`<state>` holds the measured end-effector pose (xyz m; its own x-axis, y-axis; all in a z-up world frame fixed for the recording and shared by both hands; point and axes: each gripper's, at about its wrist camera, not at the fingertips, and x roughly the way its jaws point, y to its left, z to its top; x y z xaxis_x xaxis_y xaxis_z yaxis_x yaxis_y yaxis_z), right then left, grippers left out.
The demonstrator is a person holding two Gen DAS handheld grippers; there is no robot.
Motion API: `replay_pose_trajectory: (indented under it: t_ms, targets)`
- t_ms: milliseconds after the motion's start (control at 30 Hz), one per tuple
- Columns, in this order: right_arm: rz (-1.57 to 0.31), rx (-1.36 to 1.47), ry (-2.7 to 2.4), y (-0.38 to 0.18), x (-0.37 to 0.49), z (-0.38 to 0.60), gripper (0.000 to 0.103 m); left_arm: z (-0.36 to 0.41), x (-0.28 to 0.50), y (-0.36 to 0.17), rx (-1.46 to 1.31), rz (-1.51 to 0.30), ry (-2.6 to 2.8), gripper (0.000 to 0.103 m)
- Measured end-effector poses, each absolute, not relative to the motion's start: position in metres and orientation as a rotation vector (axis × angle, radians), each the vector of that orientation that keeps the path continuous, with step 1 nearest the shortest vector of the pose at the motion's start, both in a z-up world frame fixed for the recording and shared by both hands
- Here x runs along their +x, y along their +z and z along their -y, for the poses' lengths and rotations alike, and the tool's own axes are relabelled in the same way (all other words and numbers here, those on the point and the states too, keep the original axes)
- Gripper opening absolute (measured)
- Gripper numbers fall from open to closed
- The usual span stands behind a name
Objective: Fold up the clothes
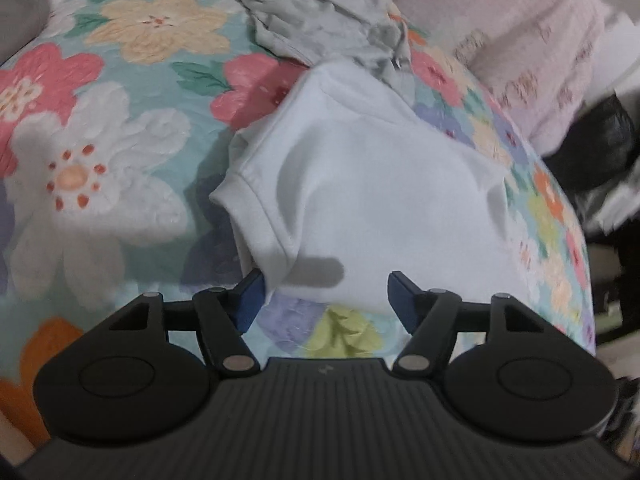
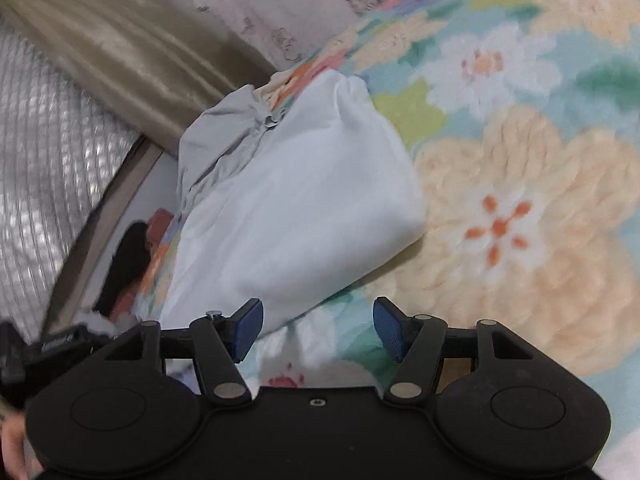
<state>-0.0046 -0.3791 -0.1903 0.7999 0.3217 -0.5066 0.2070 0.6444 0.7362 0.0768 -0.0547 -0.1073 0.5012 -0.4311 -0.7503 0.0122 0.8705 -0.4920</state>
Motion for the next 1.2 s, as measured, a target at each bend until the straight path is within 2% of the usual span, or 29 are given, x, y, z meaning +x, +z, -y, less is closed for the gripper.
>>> replay_pose_trajectory:
  t_ms: [133,233,367,467,567,600,633,667,700,800,900,1033,1067,1167,1200]
  targets:
    - [-0.593,0.986,0.036,-0.200,0.006,0.384,0.067,0.040,0.062,-0.106,-0.574,-1.005,-0.196,0.067]
    - [-0.579,0.999,0.019,-0.201,0.011,0.388,0.067,0.048,0.064,-0.116,-0.540,-1.013,-0.180,0.073]
    - [-0.567,1.022,-0.010,-0.207,0.022,0.394,0.068,0.061,0.072,-0.134,-0.510,-1.034,-0.159,0.074]
    - [-0.555,1.054,-0.017,-0.212,0.038,0.399,0.069,0.057,0.088,-0.152,-0.615,-1.033,-0.113,0.085]
    - [-0.545,1.099,0.019,-0.213,0.050,0.411,0.067,0.053,0.100,-0.153,-0.659,-0.927,-0.072,0.089]
    - [-0.535,1.083,0.031,-0.209,0.052,0.411,0.049,0.052,0.103,-0.154,-0.674,-0.892,-0.058,0.080]
    - [-0.532,1.029,0.037,-0.202,0.053,0.408,0.014,0.051,0.109,-0.154,-0.669,-0.867,-0.049,0.065]
    - [-0.531,0.960,0.032,-0.195,0.053,0.404,0.014,0.052,0.115,-0.154,-0.634,-0.863,-0.049,0.035]
    - [-0.523,0.891,0.026,-0.186,0.051,0.399,0.014,0.055,0.116,-0.150,-0.587,-0.852,-0.057,0.026]
    - [-0.487,0.647,-0.004,-0.156,0.041,0.374,0.012,0.066,0.104,-0.126,-0.427,-0.766,-0.099,0.019]
    - [-0.476,0.463,-0.068,-0.141,0.033,0.359,0.012,0.082,0.088,-0.103,-0.313,-0.713,-0.154,0.019]
    - [-0.514,0.423,-0.126,-0.151,0.030,0.368,0.011,0.078,0.097,-0.123,-0.409,-0.854,-0.171,0.020]
    - [-0.523,0.440,-0.127,-0.154,0.030,0.372,0.011,0.076,0.100,-0.130,-0.422,-0.885,-0.158,0.025]
    - [-0.530,0.555,-0.127,-0.164,0.026,0.381,0.014,0.064,0.105,-0.145,-0.508,-0.917,-0.121,0.057]
    - [-0.532,0.614,-0.133,-0.169,0.024,0.385,0.024,0.060,0.106,-0.149,-0.540,-0.922,-0.109,0.058]
